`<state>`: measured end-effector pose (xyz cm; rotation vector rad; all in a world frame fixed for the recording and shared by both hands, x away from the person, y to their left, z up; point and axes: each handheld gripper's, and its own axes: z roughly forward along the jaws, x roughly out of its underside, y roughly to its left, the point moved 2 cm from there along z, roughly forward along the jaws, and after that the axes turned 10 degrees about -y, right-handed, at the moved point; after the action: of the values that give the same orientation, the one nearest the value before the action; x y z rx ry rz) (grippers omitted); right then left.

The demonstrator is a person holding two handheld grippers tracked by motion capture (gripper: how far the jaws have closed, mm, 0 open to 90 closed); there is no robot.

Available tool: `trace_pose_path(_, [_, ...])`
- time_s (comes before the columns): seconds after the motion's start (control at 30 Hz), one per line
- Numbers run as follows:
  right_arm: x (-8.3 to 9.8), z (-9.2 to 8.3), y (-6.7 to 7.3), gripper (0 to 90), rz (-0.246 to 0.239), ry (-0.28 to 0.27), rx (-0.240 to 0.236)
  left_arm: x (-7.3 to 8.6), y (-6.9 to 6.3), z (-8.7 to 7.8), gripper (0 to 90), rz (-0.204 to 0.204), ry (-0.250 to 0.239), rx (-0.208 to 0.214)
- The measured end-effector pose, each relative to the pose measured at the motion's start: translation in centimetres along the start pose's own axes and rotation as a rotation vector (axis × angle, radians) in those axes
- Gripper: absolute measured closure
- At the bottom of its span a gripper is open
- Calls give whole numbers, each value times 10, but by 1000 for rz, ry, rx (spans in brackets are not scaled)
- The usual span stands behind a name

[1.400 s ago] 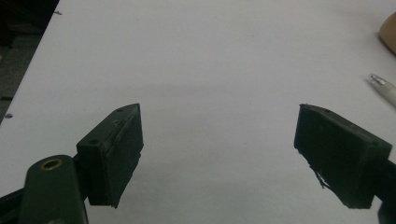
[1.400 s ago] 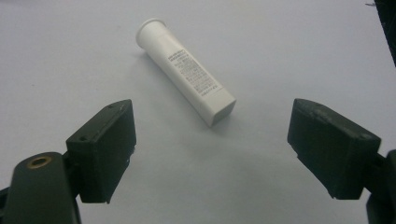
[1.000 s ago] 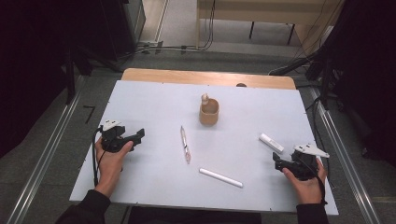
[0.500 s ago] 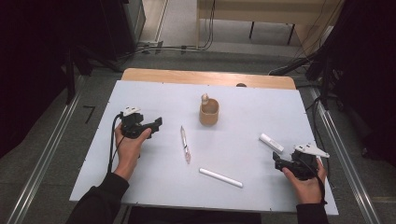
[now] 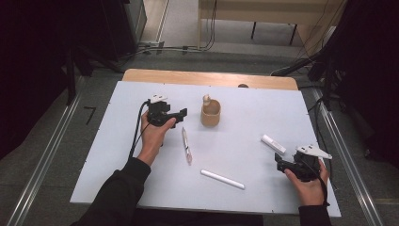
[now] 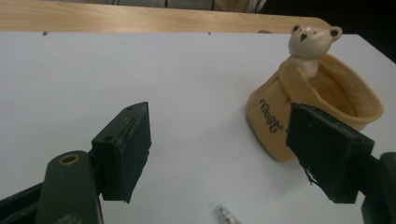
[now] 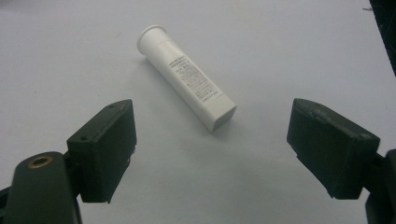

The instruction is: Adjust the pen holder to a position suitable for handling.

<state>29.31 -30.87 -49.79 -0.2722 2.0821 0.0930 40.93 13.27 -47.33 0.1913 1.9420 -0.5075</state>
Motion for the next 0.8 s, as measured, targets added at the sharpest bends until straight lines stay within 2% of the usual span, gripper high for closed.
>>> trace_pose_path(0.2, [0, 0, -1, 153, 1, 1, -2, -13, -17, 21, 283, 6, 6, 49])
trace_pose_path(0.27, [0, 0, 0, 154, -1, -2, -1, -15, -21, 28, 328, -2, 15, 79])
trace_pose_path(0.37, [0, -1, 0, 156, 3, -9, -2, -18, -25, 34, 393, 0, 17, 95])
trace_pose_path(0.5, [0, -1, 0, 158, 3, -10, -3, -24, -35, 47, 409, 1, 3, 134])
trace_pose_path(0.7, [0, 0, 0, 163, 1, -9, -7, -26, -42, 58, 413, 12, 3, 147])
trace_pose_path(0.8, [0, 0, 0, 166, 2, -9, -7, -28, -43, 64, 453, -12, -22, 170])
